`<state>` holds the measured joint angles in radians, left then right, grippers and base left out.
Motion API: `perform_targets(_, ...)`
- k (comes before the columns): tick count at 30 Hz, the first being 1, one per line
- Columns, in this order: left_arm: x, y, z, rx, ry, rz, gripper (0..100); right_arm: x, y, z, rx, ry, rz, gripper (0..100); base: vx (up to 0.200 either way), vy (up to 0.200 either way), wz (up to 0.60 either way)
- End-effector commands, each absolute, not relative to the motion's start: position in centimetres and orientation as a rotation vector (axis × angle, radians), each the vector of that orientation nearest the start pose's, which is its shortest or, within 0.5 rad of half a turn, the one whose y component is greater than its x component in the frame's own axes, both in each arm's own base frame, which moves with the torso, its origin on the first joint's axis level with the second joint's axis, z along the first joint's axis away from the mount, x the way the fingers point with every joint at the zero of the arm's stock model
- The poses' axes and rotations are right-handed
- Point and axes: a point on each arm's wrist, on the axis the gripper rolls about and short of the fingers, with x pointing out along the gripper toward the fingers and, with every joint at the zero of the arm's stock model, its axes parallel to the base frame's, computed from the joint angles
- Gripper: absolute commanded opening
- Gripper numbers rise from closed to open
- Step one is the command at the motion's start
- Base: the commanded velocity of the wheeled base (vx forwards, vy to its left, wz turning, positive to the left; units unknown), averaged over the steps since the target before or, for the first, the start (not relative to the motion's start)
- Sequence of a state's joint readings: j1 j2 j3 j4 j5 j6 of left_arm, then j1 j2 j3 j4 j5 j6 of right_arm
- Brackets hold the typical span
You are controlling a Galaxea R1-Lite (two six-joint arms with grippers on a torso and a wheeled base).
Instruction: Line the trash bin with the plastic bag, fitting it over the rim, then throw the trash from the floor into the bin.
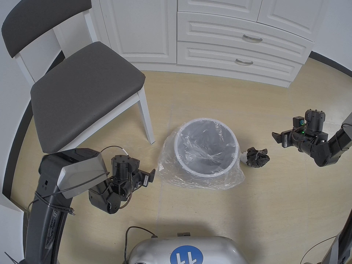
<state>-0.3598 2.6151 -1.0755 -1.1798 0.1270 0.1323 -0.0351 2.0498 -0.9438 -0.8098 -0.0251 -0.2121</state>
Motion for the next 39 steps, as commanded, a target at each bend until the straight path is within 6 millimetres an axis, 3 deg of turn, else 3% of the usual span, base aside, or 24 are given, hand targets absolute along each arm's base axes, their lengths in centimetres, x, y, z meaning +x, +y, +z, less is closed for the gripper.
perform_targets(1,37.8,-14.5,-0.3,0.203,0.222,-0.263,100,39.7,-1.9,8.9,-0.202,0.384,-0.024,100,0.0,0.0,0.0)
perform_targets(6,38.0,-14.6,-0.5,0.2,0.215,-0.259,100,39.8,-1.9,8.5,-0.2,0.394,-0.016,100,0.0,0.0,0.0)
perform_targets(9,39.9,-15.0,-2.5,0.197,0.208,-0.224,100,39.8,-2.0,8.3,-0.199,0.399,-0.017,100,0.0,0.0,0.0)
perform_targets(12,40.1,-15.2,-2.9,0.195,0.206,-0.237,100,39.9,-2.0,8.3,-0.199,0.402,-0.017,100,0.0,0.0,0.0)
perform_targets(16,40.3,-16.5,-3.4,0.177,0.205,-0.389,100,40.2,-2.1,7.8,-0.199,0.408,-0.016,100,0.0,0.0,0.0)
perform_targets(22,42.3,-19.1,-5.9,0.185,0.251,-0.457,100,41.4,-2.8,6.0,-0.195,0.437,-0.028,100,0.0,0.0,0.0)
perform_targets(28,46.8,-21.6,-7.8,0.18,0.306,-0.456,100,42.4,-3.2,4.5,-0.186,0.481,-0.034,100,0.0,0.0,0.0)
perform_targets(39,50.6,-21.4,-9.1,0.213,0.391,-0.345,100,42.6,-3.6,4.3,-0.167,0.484,-0.045,100,0.0,0.0,0.0)
